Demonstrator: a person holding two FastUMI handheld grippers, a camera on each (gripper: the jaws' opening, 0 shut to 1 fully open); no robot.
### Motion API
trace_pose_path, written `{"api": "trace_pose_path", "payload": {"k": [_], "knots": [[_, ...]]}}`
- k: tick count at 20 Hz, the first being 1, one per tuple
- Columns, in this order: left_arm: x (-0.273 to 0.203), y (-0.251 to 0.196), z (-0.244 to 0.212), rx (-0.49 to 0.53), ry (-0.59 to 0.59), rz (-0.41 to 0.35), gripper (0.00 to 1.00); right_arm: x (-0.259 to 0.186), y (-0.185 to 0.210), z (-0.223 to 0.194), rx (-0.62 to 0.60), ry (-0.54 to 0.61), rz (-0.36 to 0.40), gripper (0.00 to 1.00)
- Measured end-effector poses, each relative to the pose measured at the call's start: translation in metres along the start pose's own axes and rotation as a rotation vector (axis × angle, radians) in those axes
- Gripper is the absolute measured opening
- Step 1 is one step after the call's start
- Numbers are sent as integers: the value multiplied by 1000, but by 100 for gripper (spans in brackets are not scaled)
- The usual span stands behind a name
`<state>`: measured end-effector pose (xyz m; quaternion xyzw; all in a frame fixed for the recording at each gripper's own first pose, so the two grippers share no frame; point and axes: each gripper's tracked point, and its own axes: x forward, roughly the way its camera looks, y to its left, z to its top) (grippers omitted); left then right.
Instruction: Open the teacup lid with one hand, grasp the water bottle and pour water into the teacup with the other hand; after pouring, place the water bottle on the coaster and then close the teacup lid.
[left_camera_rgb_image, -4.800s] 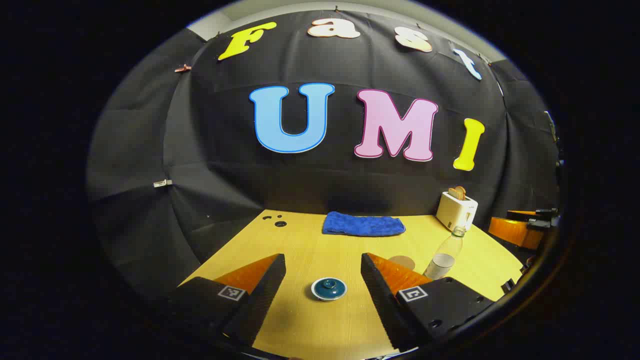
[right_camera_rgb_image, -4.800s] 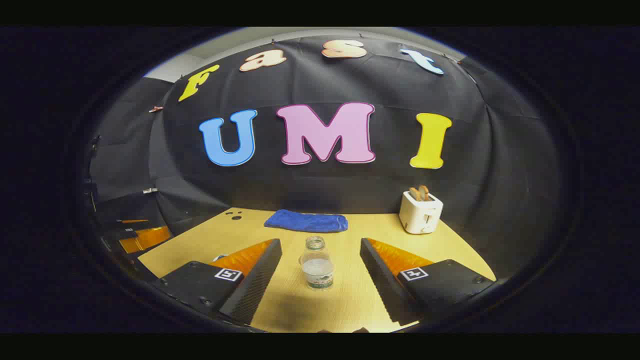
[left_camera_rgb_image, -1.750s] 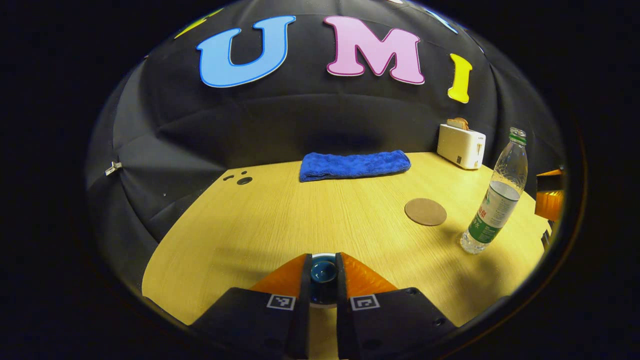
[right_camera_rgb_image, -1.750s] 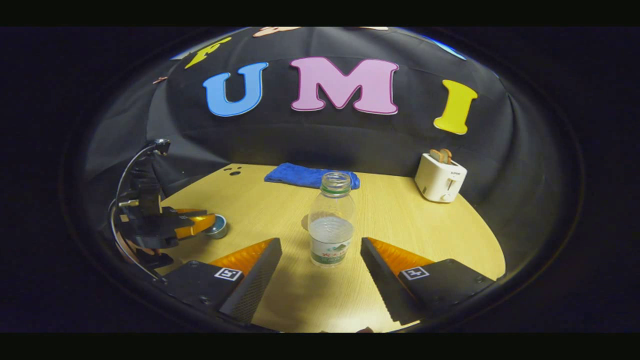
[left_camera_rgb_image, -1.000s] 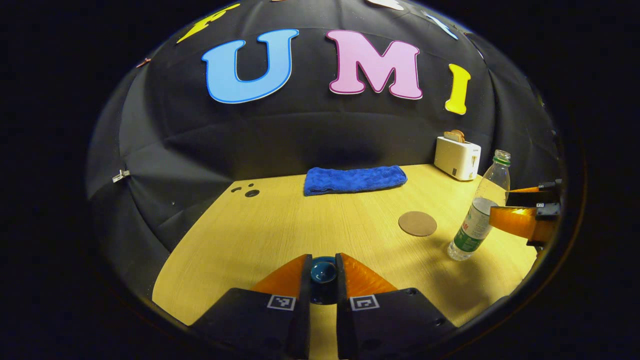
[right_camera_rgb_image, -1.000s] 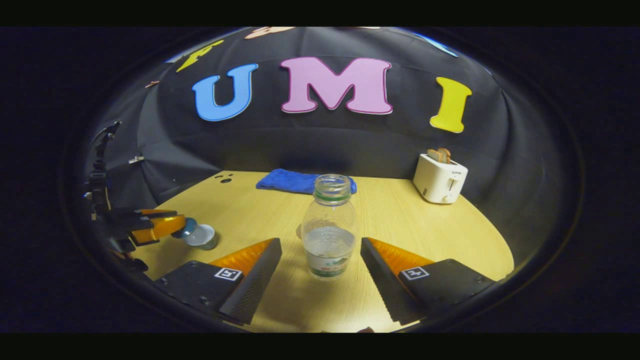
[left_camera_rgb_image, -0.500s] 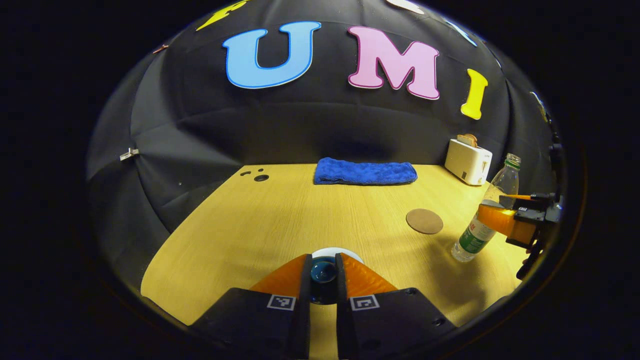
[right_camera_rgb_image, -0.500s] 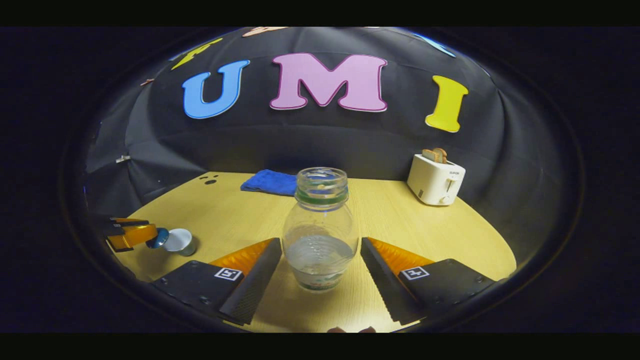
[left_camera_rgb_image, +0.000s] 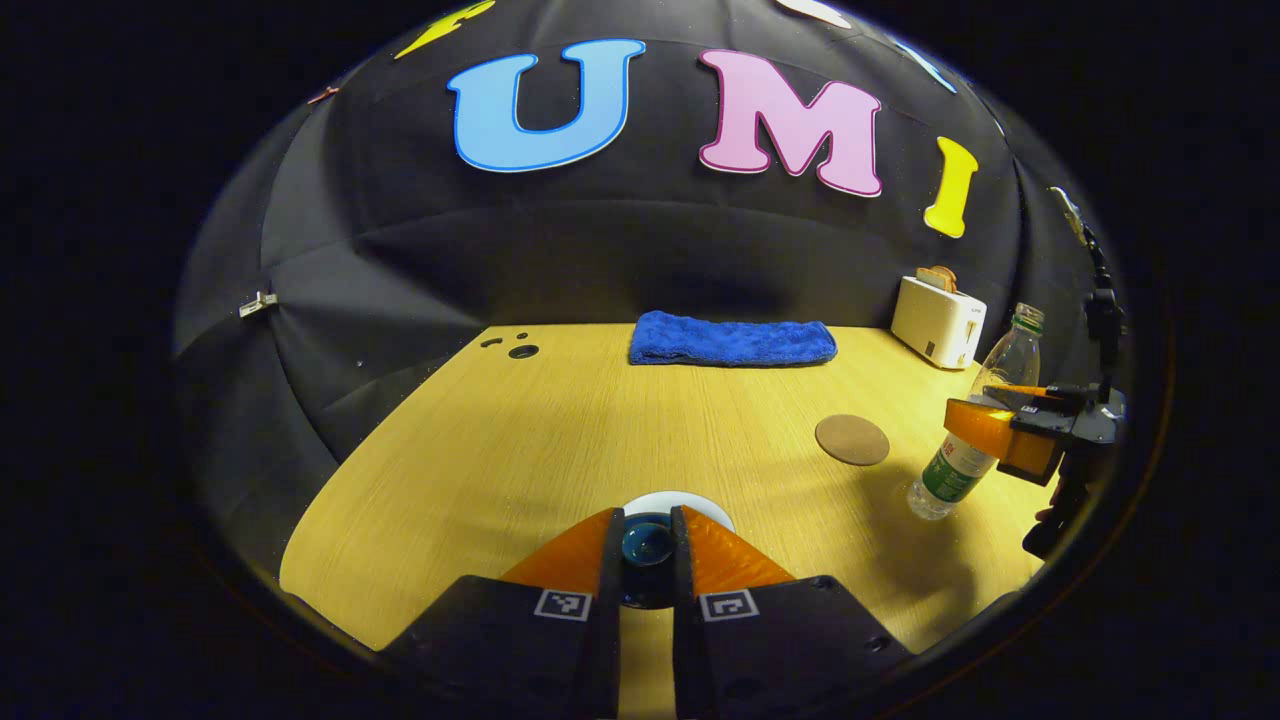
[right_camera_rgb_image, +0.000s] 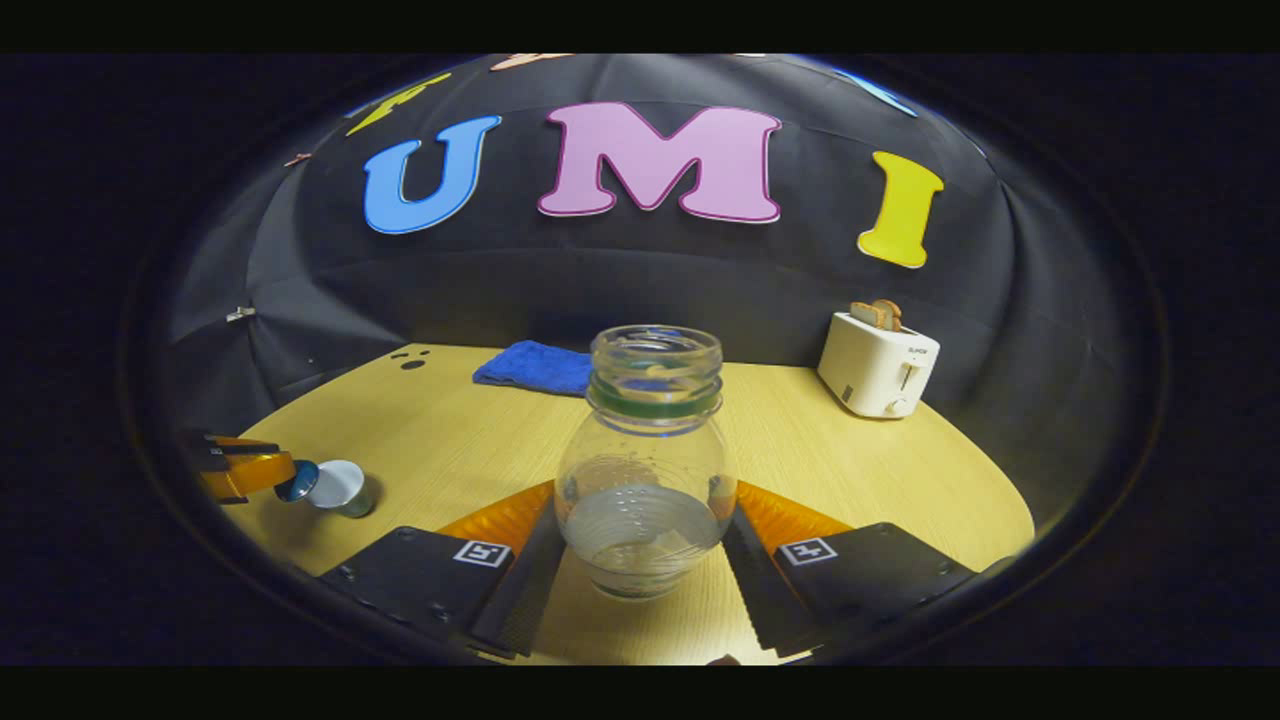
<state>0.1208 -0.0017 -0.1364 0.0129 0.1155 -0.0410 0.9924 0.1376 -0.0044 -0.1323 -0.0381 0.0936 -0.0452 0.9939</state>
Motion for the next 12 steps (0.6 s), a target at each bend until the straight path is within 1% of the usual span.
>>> {"api": "trace_pose_path", "payload": {"k": [1, 4, 5, 6, 7, 8, 9, 12], "knots": [[0, 1, -1, 1, 1, 1, 25, -1, 1, 0, -9, 4, 1, 81], [-1, 6, -1, -5, -1, 3, 25, -1, 10, 2, -73, 6, 45, 78], [-2, 6, 0, -9, -2, 3, 25, -2, 13, 3, -106, 5, 53, 77], [-3, 8, 1, -11, -6, 3, 25, -4, 16, 4, -141, 2, 63, 72], [-3, 10, 2, -12, -10, 3, 25, -3, 21, 6, -173, -3, 74, 76], [-5, 11, 4, -15, -15, 2, 22, -5, 27, 10, -210, -13, 83, 76], [-6, 14, 5, -19, -21, 2, 25, -5, 30, 13, -253, -20, 88, 76], [-14, 23, 13, -44, -44, 3, 25, -5, 41, 25, -388, -49, 92, 76]]}}
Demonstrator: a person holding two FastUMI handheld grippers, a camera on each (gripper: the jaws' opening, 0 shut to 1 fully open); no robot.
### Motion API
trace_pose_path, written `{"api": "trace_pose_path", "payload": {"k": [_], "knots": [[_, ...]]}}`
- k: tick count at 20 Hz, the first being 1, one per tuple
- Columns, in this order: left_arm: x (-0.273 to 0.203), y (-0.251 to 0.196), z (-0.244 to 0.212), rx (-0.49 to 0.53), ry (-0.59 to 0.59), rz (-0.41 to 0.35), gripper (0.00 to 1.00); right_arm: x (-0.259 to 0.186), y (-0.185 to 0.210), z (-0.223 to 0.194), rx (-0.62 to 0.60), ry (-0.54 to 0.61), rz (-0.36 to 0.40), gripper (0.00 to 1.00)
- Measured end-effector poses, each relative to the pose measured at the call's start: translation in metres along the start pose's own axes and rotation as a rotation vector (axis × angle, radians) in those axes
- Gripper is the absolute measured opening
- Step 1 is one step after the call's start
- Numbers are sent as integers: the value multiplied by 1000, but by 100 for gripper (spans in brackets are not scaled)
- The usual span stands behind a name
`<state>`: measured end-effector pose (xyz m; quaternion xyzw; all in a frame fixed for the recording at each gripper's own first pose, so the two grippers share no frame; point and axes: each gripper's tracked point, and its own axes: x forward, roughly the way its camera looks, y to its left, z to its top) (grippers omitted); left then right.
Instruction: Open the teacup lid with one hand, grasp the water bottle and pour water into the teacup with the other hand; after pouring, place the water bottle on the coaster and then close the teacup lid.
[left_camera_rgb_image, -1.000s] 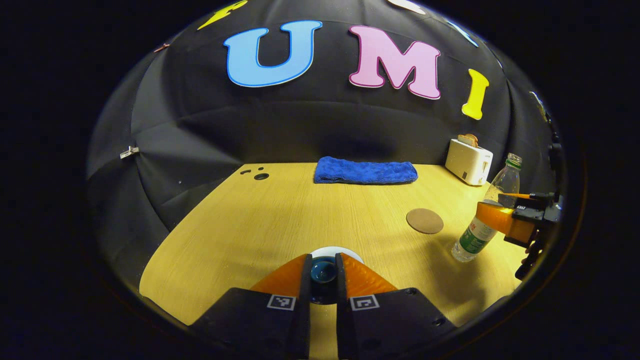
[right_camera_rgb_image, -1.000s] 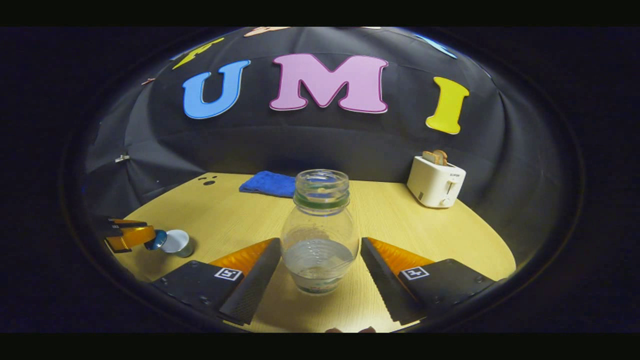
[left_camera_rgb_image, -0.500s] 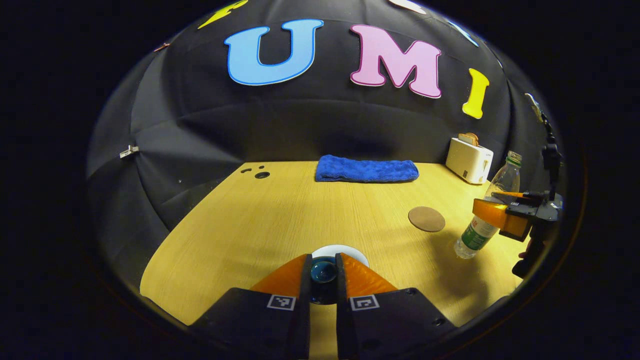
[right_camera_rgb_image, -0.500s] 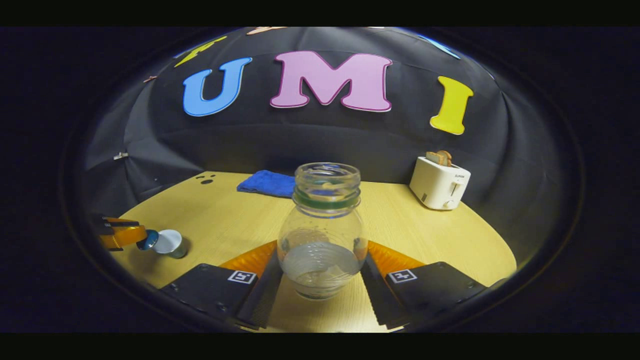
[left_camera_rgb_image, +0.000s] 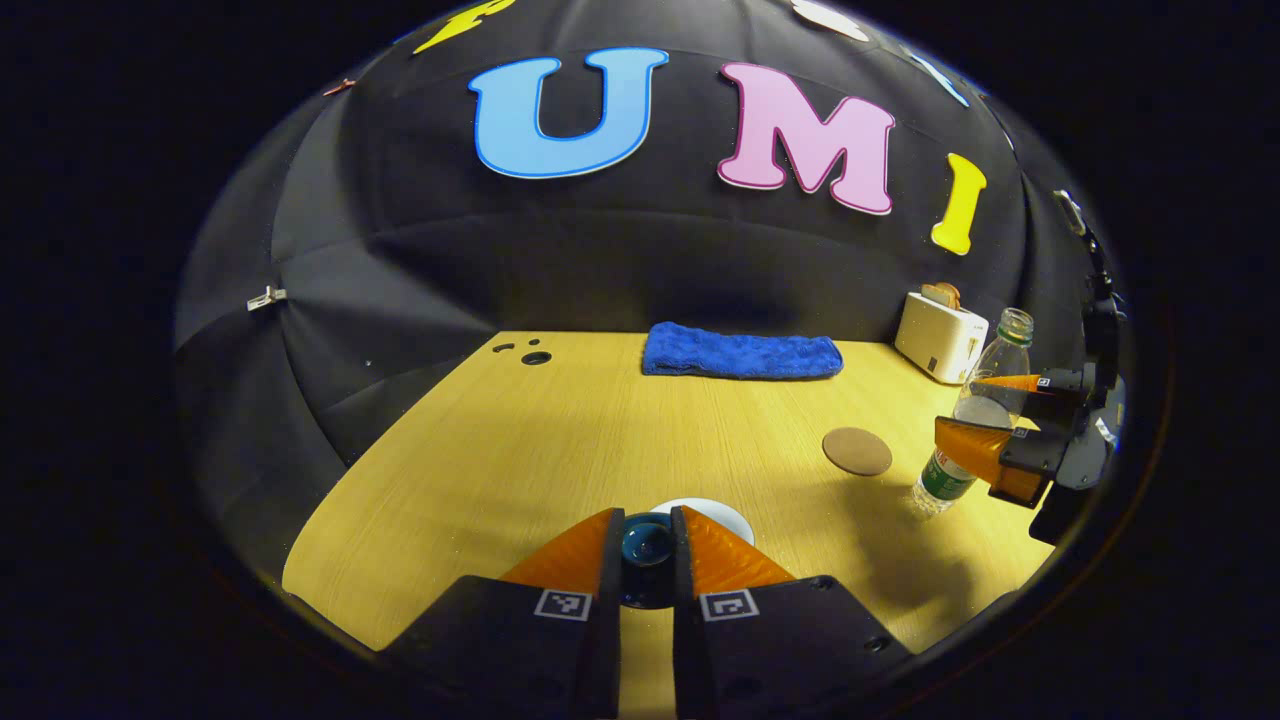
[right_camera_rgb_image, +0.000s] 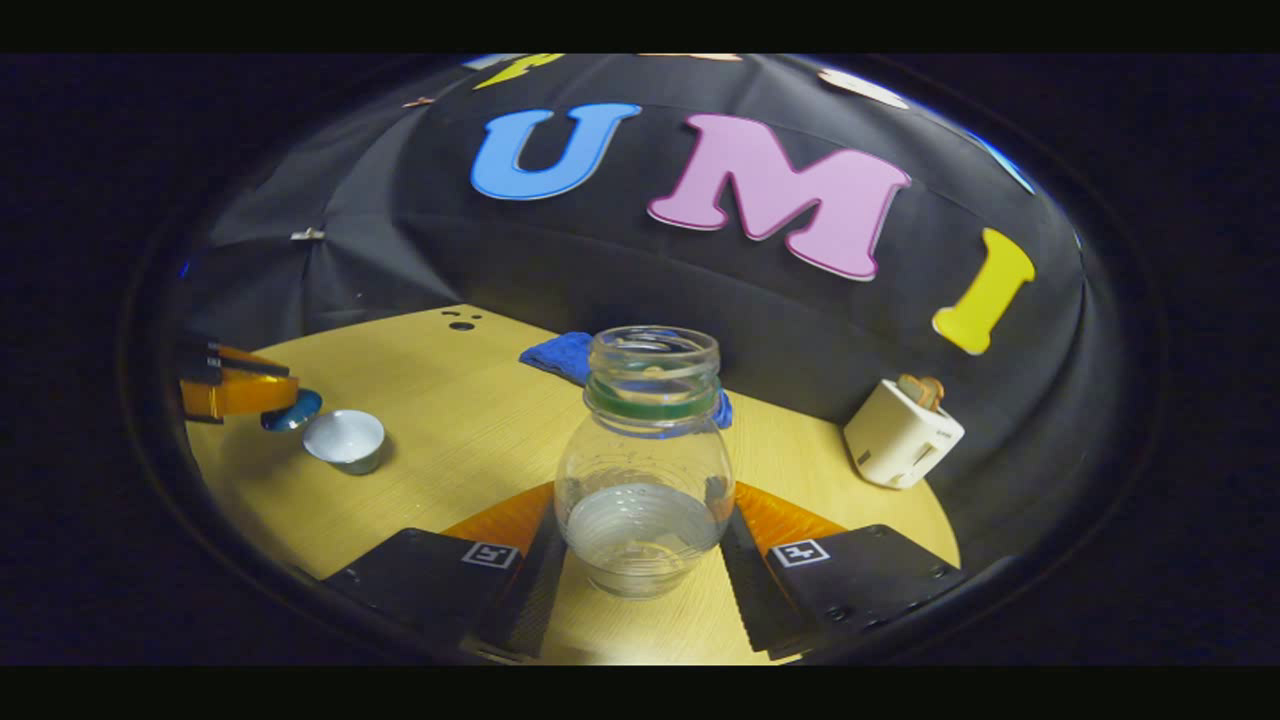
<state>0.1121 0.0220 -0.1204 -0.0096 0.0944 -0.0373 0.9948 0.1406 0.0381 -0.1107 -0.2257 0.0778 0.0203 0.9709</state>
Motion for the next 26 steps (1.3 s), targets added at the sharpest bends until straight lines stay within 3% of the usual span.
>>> {"api": "trace_pose_path", "payload": {"k": [12, 20, 26], "knots": [[-31, 49, 14, -39, -104, 5, 22, 33, 30, 24, -585, -21, 29, 76], [-35, 65, 0, -81, -118, -8, 25, 49, 77, 13, -850, -32, 138, 76], [-35, 77, -6, -71, -114, -7, 25, 70, 89, 22, -994, -60, 119, 76]]}}
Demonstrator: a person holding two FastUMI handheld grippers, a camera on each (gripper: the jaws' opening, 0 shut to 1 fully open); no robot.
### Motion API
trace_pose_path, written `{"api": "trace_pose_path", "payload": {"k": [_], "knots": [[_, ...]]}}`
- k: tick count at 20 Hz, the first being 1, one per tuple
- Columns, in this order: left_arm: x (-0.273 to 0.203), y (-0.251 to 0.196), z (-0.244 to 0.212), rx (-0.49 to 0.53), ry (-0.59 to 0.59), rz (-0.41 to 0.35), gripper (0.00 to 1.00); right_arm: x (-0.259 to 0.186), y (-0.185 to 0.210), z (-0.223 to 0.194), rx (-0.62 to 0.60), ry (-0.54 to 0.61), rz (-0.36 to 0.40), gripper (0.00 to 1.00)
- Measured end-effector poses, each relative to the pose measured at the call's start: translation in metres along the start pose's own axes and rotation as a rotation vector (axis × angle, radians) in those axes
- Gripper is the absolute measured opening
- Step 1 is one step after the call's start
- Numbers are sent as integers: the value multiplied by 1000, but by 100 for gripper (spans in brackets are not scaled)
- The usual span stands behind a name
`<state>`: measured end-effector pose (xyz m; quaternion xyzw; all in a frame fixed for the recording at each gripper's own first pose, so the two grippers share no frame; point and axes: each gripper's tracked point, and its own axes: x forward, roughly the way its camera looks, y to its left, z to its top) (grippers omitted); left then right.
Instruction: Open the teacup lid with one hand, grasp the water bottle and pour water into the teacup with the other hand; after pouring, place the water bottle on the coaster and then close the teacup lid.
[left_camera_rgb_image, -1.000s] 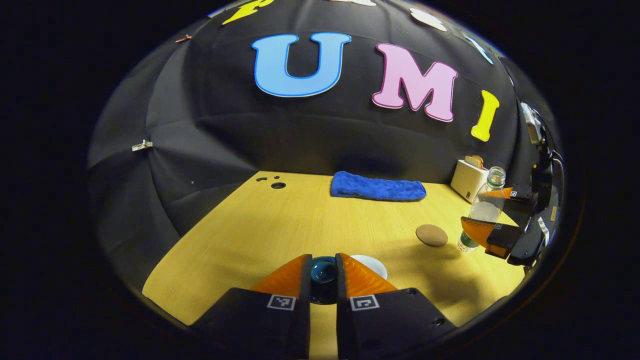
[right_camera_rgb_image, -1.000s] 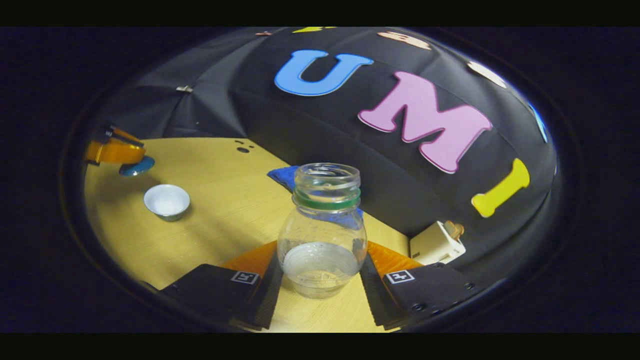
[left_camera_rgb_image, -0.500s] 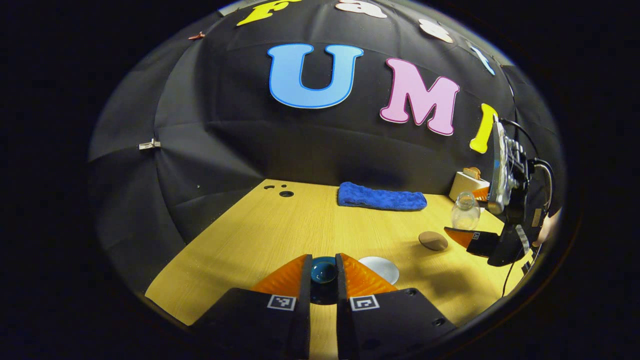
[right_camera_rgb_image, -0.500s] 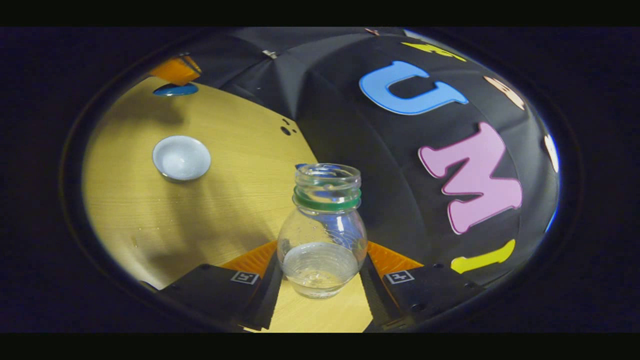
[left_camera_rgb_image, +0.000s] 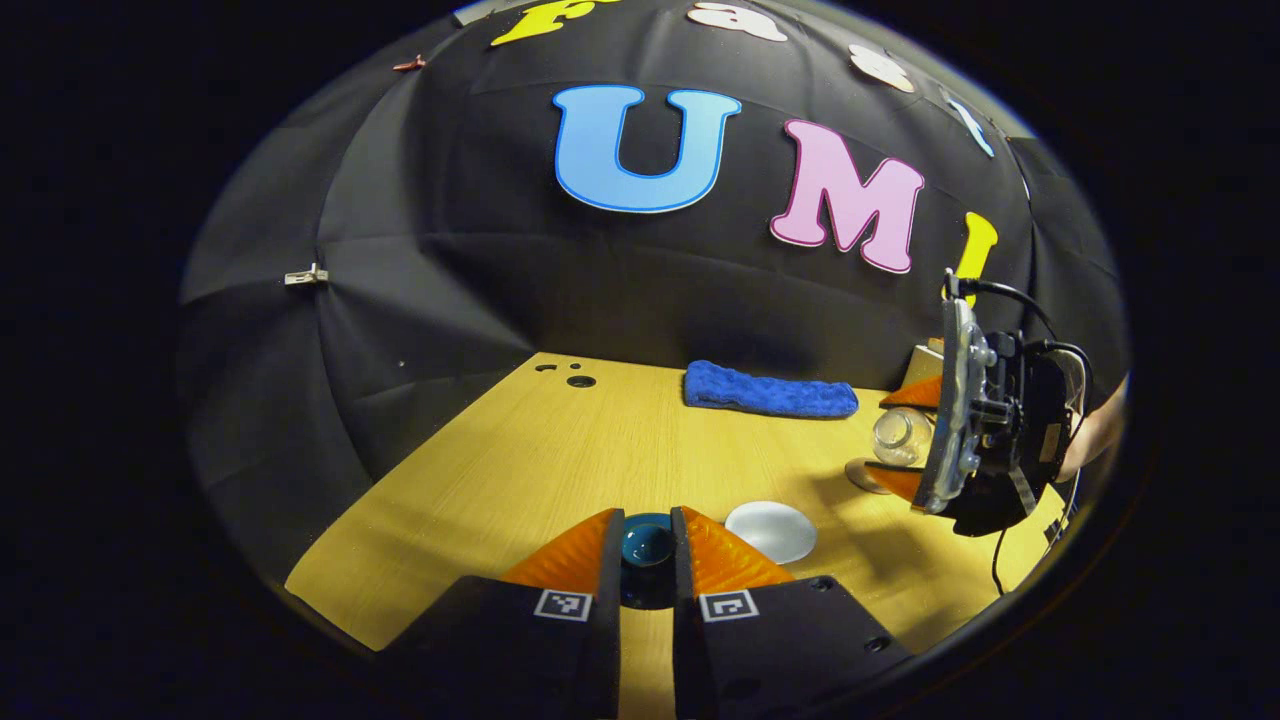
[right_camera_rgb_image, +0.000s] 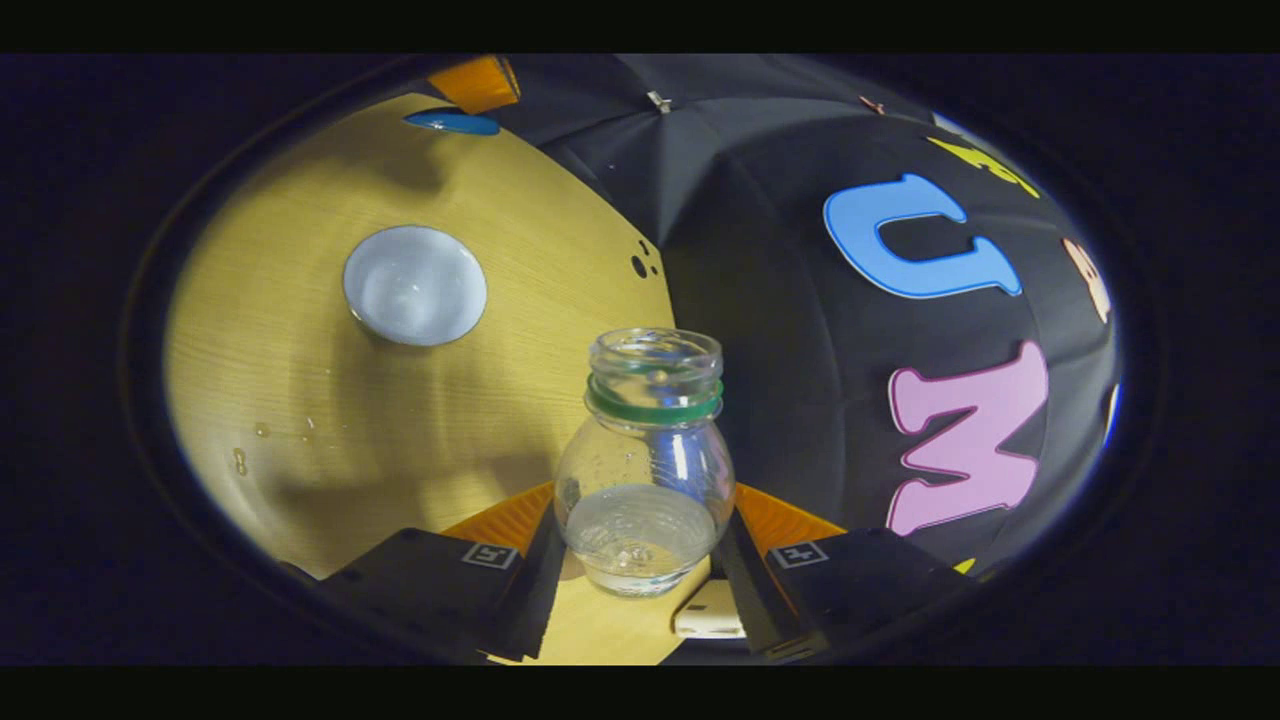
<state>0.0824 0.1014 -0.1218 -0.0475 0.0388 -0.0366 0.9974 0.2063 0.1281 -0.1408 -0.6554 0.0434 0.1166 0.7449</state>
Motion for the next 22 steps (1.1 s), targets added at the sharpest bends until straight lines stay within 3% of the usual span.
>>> {"api": "trace_pose_path", "payload": {"k": [9, 10, 11, 14, 21, 22], "knots": [[0, 14, -5, -4, -7, 10, 21, 20, 13, 38, -186, -102, 6, 76], [0, 14, -6, -5, -6, 9, 25, 23, 17, 41, -216, -116, 13, 76], [-1, 15, -8, -5, -6, 9, 21, 24, 20, 45, -240, -128, 16, 76], [-2, 18, -11, -10, -5, 10, 25, 25, 25, 51, -281, -153, 22, 72], [-4, 23, -14, 35, -3, 10, 25, 35, 26, 67, -393, -207, 25, 76], [-4, 25, -15, 34, -3, 9, 22, 38, 26, 66, -398, -204, 26, 79]]}}
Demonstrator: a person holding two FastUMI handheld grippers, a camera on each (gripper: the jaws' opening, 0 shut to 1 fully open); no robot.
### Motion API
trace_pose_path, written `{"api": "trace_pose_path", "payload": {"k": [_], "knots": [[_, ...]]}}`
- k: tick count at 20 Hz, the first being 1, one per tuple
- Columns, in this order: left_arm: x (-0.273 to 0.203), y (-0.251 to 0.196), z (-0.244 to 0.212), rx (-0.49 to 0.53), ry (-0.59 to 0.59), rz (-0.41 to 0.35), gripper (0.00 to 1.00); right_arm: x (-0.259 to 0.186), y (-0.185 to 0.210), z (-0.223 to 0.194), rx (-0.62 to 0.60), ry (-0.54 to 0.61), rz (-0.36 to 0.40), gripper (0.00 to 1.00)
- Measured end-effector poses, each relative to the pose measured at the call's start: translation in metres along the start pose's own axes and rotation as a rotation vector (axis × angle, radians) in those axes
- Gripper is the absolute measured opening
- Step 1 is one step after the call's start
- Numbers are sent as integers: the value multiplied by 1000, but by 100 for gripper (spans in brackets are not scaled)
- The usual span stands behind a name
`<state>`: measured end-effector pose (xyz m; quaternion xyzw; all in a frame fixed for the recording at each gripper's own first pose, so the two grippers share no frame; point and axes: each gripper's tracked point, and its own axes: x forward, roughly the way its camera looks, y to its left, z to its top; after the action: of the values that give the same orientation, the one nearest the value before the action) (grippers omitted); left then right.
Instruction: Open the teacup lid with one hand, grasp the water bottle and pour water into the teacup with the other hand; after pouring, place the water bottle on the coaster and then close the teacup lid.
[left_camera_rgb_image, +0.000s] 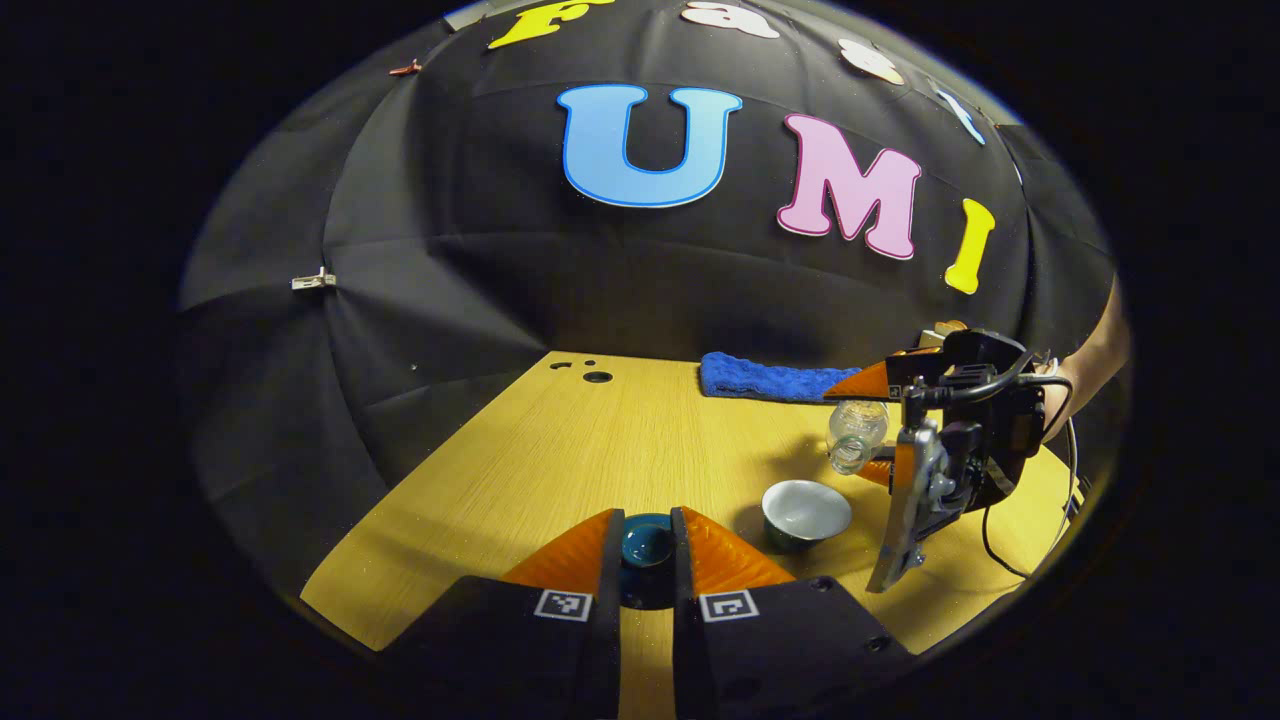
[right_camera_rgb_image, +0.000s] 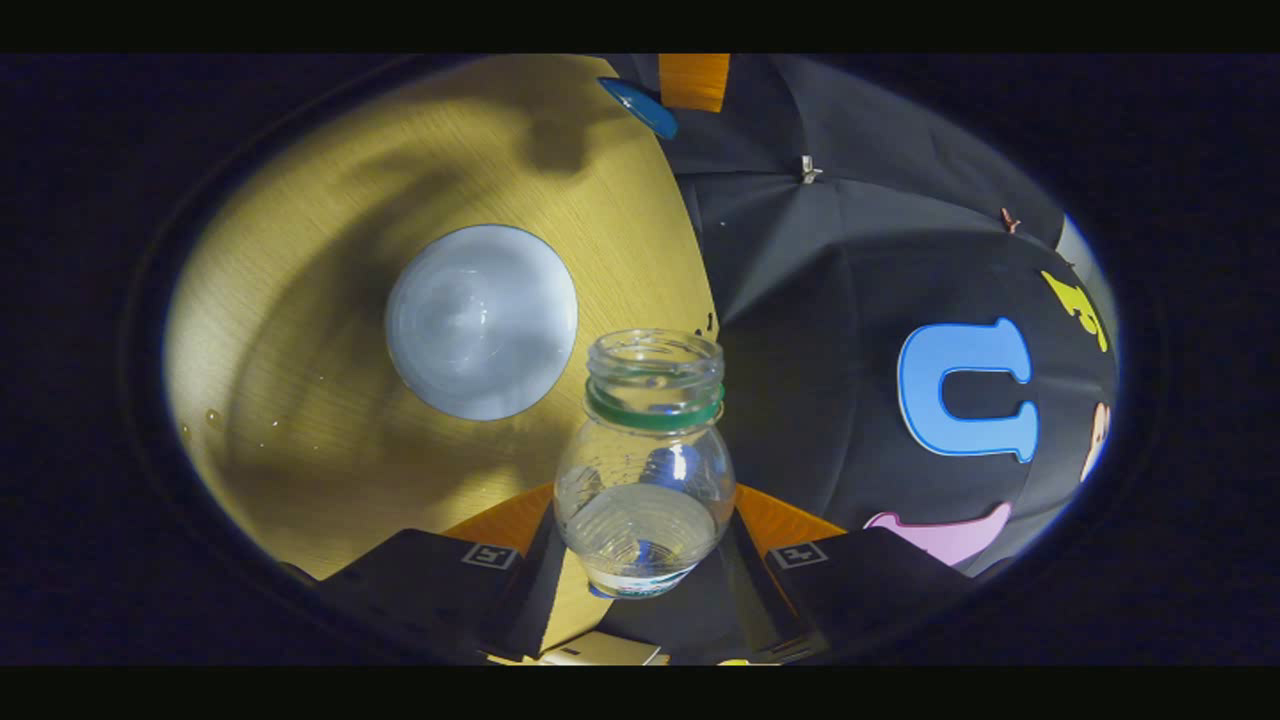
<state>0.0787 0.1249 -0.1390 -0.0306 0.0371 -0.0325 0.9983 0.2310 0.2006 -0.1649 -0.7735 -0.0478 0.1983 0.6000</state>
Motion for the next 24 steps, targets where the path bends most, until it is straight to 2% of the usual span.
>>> {"api": "trace_pose_path", "payload": {"k": [1, 3, 4, 6, 7, 9, 10, 12, 13, 15, 16, 18, 19, 20, 22, 24], "knots": [[-2, 1, 0, -2, -1, 1, 25, 1, 1, -1, -7, 2, 3, 76], [-2, 2, 1, -7, -2, 4, 22, 3, 1, 0, -36, -8, 4, 76], [-2, 2, 1, -9, -3, 4, 25, 1, 1, 2, -58, -13, 2, 76], [-3, 2, -1, -10, -2, 5, 22, 3, 2, 3, -82, -19, 4, 76], [-3, 2, 0, -8, -2, 6, 25, 4, 2, 2, -93, -18, 4, 76], [-4, 2, 0, -4, -2, 8, 22, 6, 4, 1, -118, -17, 14, 76], [-4, 3, 0, -3, -2, 9, 25, 7, 4, 1, -127, -18, 20, 76], [-6, 3, -2, -2, -1, 12, 22, 11, 3, 2, -151, -24, 19, 76], [-6, 3, -2, -3, 0, 13, 25, 10, 3, 2, -163, -29, 18, 76], [-7, 4, -4, -8, 2, 15, 25, 9, 2, 3, -188, -33, 14, 76], [-7, 4, -4, -10, 2, 16, 22, 9, 2, 3, -202, -32, 12, 76], [-7, 4, -3, -11, 1, 20, 22, 12, 3, 3, -226, -27, 18, 76], [-8, 5, -4, -11, 0, 22, 25, 12, 3, 3, -237, -27, 18, 76], [-8, 5, -3, -12, -1, 24, 22, 13, 4, 2, -242, -25, 21, 76], [-8, 5, -5, -12, -1, 24, 25, 12, 4, 5, -231, -39, 28, 76], [-10, 5, -4, -11, -2, 27, 22, 11, 3, 6, -255, -50, 24, 76]]}}
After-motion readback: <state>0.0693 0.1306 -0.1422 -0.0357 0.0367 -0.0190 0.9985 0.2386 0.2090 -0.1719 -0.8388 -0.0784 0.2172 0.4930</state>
